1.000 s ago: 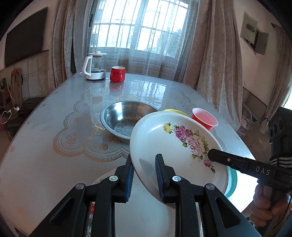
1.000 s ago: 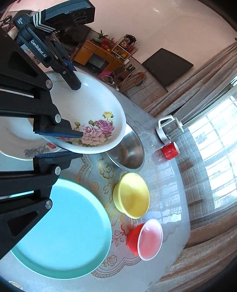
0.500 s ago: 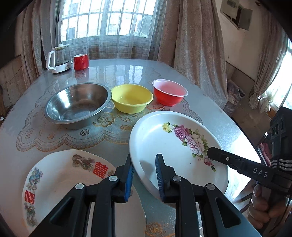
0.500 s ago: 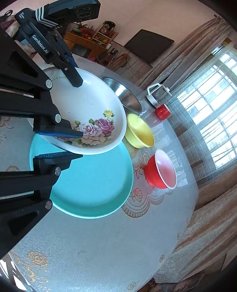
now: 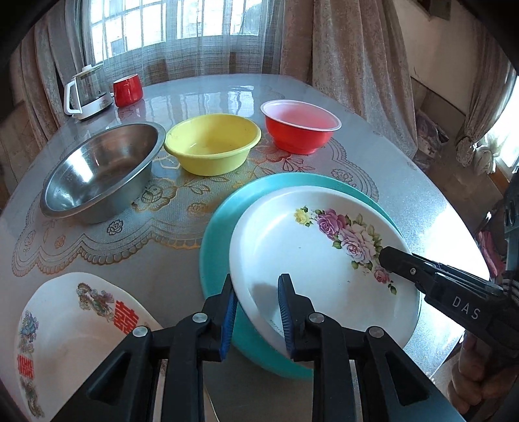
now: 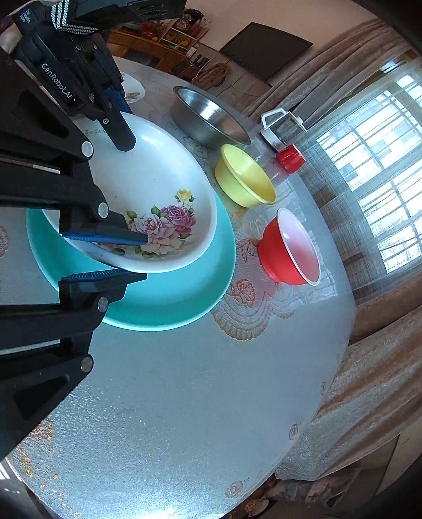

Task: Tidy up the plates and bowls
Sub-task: 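Lift the flowered plate and lower it onto the teal plate, open right gripper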

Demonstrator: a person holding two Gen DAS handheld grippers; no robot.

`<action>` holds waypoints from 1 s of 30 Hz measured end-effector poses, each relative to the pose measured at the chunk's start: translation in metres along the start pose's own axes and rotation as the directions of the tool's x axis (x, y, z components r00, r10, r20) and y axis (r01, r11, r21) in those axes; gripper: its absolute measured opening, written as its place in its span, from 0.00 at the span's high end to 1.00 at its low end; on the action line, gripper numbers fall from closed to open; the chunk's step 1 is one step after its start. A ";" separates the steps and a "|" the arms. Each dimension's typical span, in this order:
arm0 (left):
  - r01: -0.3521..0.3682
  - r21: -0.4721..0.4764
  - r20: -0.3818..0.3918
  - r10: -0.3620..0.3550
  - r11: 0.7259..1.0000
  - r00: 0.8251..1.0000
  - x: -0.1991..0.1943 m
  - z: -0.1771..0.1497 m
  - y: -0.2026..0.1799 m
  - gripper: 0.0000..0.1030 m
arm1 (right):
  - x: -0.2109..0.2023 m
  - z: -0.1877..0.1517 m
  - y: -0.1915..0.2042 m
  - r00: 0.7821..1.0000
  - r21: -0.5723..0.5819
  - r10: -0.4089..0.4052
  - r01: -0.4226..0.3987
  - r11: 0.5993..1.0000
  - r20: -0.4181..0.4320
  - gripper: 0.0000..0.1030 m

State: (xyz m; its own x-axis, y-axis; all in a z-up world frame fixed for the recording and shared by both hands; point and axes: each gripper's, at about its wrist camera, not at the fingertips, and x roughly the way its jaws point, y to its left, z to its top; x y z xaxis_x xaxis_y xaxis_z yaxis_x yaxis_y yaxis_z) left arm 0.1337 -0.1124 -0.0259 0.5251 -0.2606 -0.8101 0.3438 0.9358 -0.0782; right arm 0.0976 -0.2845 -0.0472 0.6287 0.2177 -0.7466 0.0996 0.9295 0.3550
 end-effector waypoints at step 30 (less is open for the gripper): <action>-0.108 -0.021 0.042 0.109 0.994 0.993 -0.005 -0.005 -0.006 0.60 | -0.009 -0.012 0.009 0.998 -0.005 -0.052 0.052 0.999 0.019 0.78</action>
State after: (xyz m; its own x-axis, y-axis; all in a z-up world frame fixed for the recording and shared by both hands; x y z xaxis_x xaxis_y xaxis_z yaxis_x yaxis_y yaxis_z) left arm 0.1252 -0.1158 -0.0243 0.5914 -0.1667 -0.7889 0.2687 0.9632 -0.0021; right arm 0.0840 -0.2740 -0.0441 0.6369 0.1636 -0.7534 0.1280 0.9412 0.3126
